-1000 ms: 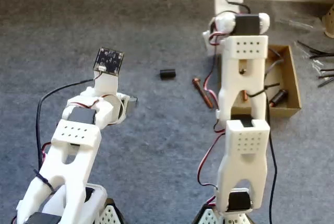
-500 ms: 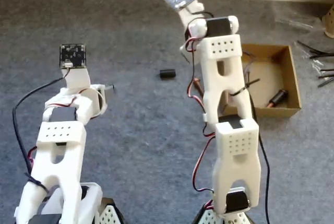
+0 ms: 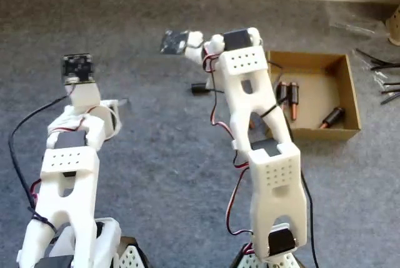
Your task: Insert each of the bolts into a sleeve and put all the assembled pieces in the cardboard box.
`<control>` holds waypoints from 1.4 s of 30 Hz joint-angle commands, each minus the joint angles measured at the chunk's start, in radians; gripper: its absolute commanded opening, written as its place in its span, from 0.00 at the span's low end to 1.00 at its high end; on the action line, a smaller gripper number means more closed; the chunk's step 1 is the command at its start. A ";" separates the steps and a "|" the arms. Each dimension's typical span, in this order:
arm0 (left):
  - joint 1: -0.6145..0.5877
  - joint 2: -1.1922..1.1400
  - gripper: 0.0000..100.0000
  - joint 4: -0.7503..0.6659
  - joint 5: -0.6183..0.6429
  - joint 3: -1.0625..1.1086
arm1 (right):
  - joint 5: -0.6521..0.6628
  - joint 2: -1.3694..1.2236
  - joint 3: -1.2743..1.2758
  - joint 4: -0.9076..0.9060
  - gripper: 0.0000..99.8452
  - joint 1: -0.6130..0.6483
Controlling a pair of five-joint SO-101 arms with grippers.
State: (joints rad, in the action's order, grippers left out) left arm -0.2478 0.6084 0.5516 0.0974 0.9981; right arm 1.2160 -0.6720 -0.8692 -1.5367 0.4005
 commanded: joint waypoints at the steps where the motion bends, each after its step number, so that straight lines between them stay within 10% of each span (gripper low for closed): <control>1: -0.018 0.010 0.25 -0.018 0.008 -0.005 | 0.092 0.012 -0.007 0.013 0.21 0.036; 42: -0.041 0.002 0.25 -0.023 0.003 -0.002 | 0.166 -0.147 -0.001 0.137 0.21 0.050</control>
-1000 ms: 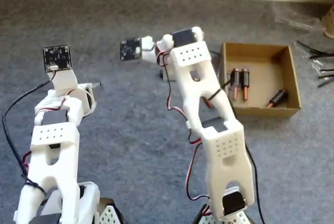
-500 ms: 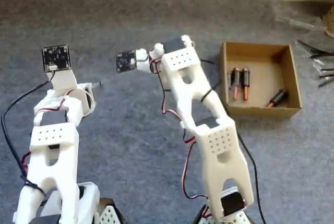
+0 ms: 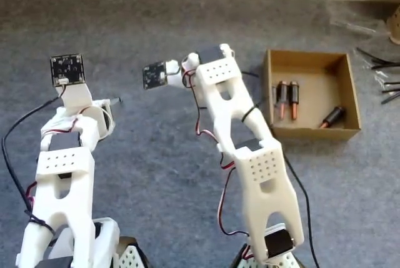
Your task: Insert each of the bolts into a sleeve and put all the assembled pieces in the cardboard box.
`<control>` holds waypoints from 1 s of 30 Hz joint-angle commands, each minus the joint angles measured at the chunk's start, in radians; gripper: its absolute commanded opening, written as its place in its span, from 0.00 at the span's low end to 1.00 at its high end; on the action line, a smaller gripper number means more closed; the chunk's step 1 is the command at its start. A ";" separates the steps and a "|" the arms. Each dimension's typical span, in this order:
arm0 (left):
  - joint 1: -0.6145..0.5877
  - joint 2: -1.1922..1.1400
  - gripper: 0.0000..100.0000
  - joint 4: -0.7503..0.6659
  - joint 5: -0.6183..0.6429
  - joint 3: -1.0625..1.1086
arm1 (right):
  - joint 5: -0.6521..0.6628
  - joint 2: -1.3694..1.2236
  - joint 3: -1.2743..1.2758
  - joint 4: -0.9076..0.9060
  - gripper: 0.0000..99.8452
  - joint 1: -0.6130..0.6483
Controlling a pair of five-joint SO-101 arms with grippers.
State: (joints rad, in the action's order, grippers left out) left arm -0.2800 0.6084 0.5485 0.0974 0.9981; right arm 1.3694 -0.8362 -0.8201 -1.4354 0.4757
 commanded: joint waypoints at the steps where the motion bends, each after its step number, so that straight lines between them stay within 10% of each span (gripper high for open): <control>1: -0.008 0.002 0.25 -0.020 0.003 -0.002 | 0.014 0.018 -0.050 0.048 0.21 -0.031; 30: -0.008 0.002 0.25 -0.020 0.002 -0.001 | 0.072 0.010 -0.041 0.064 0.23 -0.041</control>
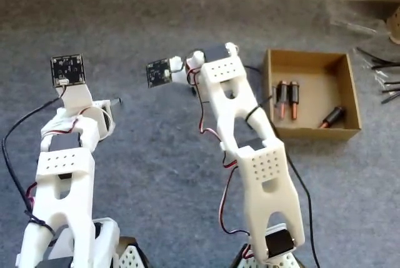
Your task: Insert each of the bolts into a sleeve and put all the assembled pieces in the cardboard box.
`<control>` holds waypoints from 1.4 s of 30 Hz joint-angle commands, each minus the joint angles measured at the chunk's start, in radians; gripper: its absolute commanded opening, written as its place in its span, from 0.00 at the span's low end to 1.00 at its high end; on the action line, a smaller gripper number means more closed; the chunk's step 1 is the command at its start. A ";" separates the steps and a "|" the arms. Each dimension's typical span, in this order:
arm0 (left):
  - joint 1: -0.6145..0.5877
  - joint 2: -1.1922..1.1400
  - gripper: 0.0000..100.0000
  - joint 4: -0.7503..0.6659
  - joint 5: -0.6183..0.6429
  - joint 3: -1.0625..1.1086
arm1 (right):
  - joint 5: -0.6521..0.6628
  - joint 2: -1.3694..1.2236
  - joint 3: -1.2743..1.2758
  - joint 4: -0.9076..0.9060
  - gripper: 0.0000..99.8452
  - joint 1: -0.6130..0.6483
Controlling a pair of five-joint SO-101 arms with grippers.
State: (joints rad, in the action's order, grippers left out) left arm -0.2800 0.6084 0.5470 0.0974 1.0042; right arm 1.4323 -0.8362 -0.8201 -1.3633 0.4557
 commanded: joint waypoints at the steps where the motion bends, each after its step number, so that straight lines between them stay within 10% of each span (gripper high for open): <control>1: -0.008 0.002 0.25 -0.018 0.002 -0.007 | 0.009 0.010 -0.039 -0.008 0.23 -0.021; 25: 0.013 0.007 0.25 -0.020 -0.054 0.018 | 0.008 -0.097 -0.041 -0.016 0.27 -0.021; 42: 0.010 0.004 0.25 -0.089 -0.054 0.051 | -0.002 -0.091 -0.048 -0.239 0.08 -0.002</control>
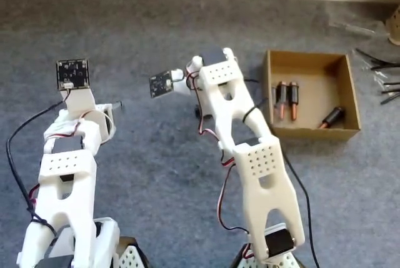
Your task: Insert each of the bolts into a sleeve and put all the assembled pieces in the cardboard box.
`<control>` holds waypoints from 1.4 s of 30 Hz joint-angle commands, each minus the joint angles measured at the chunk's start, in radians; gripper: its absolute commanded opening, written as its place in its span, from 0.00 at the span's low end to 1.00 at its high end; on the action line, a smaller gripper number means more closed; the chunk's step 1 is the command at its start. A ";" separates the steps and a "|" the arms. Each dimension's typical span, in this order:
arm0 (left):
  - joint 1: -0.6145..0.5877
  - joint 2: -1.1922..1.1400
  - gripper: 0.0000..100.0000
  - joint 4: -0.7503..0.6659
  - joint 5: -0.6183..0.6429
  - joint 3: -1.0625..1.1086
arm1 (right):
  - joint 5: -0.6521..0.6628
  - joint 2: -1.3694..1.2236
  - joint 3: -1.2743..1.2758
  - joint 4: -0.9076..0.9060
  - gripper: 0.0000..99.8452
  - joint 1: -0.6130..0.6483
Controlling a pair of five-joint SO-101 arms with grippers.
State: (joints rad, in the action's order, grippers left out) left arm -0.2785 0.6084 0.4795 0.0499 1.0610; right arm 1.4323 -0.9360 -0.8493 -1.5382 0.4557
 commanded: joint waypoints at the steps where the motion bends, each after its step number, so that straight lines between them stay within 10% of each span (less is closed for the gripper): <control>1: 0.008 0.004 0.25 -0.021 -0.006 -0.005 | -0.028 0.008 -0.019 -0.081 0.08 -0.002; 22: 0.007 0.002 0.25 -0.023 -0.006 -0.005 | -0.641 0.008 -0.021 -0.130 0.07 0.134; 42: 0.007 0.002 0.25 -0.023 -0.006 -0.005 | -0.664 0.002 -0.021 -0.159 0.13 0.134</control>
State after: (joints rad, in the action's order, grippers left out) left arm -0.2785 0.6084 0.4749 0.0499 1.0610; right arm 0.7787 -0.9360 -0.8539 -1.6993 0.5723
